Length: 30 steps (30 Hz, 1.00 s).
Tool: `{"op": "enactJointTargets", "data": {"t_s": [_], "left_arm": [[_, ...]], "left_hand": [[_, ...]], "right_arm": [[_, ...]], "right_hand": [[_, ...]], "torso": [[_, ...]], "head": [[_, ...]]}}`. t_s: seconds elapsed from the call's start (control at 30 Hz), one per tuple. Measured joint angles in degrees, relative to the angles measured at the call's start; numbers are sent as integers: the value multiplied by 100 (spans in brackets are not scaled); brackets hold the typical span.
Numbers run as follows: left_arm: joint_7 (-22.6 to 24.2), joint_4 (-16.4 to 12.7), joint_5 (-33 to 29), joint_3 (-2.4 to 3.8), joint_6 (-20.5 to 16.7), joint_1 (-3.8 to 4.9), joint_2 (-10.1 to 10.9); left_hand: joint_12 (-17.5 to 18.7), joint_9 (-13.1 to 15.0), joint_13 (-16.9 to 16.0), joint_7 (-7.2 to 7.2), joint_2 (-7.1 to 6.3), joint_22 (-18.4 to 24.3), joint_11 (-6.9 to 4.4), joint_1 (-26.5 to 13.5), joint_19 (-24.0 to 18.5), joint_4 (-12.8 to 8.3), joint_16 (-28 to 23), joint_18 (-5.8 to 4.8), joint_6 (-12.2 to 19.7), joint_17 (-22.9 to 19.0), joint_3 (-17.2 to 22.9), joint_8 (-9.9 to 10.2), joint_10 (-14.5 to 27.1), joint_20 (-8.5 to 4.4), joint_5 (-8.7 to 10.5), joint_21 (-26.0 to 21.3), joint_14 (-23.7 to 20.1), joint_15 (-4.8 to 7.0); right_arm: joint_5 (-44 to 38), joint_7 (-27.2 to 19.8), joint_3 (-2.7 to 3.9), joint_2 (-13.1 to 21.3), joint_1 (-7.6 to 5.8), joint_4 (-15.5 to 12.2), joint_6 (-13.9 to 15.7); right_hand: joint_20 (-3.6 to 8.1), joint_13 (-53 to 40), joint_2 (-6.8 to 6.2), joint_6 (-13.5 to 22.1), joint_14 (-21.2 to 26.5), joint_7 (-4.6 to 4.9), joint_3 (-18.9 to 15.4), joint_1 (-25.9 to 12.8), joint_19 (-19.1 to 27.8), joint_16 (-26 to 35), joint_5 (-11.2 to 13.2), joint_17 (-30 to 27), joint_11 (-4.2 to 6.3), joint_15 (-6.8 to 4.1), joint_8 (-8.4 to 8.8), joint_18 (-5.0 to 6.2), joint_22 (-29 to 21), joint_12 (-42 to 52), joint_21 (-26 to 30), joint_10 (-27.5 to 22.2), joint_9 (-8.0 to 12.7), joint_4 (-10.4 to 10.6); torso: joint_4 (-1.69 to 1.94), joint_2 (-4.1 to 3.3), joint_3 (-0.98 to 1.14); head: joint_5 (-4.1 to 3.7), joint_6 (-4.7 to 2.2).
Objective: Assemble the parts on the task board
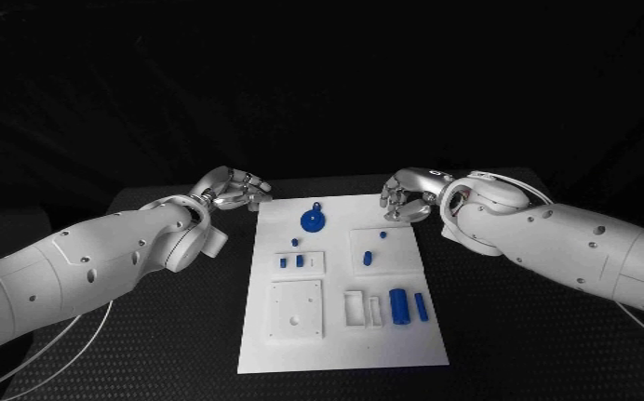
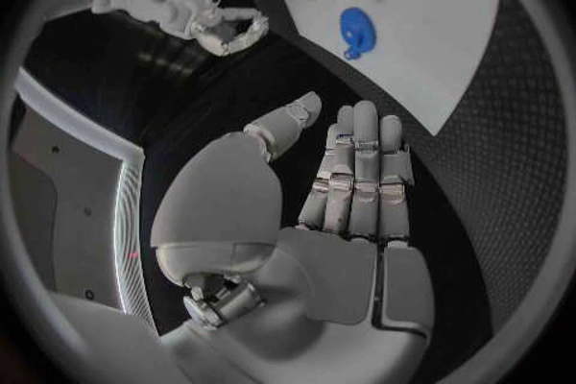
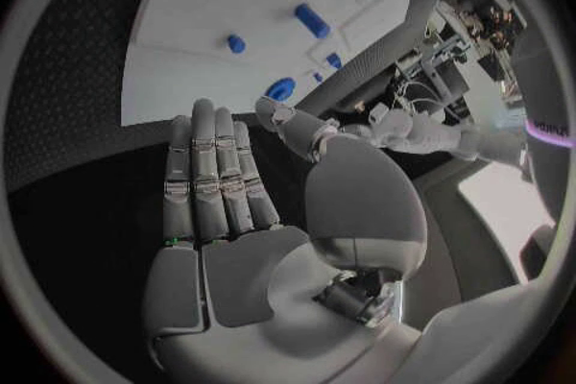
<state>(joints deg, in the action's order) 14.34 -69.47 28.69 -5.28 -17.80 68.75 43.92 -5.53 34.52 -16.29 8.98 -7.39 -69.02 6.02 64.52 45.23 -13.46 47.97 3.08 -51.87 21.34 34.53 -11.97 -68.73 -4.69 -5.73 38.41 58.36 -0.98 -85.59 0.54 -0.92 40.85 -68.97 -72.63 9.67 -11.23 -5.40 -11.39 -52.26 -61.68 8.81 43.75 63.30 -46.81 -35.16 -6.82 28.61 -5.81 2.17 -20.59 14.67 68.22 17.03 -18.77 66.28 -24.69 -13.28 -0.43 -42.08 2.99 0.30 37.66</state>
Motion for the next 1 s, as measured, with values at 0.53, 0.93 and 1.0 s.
{"op": "enactJointTargets", "data": {"t_s": [0.53,0.93,1.0], "left_arm": [[539,-485,-1165,2,227,-1,93],[595,-525,-1433,2,255,-1,104],[596,-529,-1453,2,259,-1,104]], "left_hand": [[105,-23,160,21,68,96,8,-68,-368,-151,-1046,-88,61,-94,-151,-40,6,344,-21,-515,-277,-344],[105,-35,182,41,68,81,8,-68,-388,-151,-1115,-88,81,-66,-151,-40,6,365,-21,-537,-298,-364],[105,-35,183,41,68,76,8,-68,-388,-151,-1115,-88,81,-65,-151,-40,6,365,-20,-536,-298,-364]], "right_arm": [[-1699,505,-283,-24,96,-329,-40],[-1985,646,-325,-210,203,-122,-14],[-2004,654,-336,-233,212,-85,-14]], "right_hand": [[39,53,-392,1,-149,2,252,74,-120,104,349,172,-55,-34,90,0,6,-529,-7,6,87,206],[39,53,-415,1,-171,2,331,97,-160,127,349,221,-77,-54,97,0,20,-585,-7,29,93,253],[51,53,-415,1,-190,2,347,97,-173,127,349,225,-96,-72,97,0,24,-604,-7,48,93,269]], "torso": [[1,-8,-20],[2,-16,-4],[2,-16,-4]], "head": [[-26,-19],[6,25],[13,35]]}}
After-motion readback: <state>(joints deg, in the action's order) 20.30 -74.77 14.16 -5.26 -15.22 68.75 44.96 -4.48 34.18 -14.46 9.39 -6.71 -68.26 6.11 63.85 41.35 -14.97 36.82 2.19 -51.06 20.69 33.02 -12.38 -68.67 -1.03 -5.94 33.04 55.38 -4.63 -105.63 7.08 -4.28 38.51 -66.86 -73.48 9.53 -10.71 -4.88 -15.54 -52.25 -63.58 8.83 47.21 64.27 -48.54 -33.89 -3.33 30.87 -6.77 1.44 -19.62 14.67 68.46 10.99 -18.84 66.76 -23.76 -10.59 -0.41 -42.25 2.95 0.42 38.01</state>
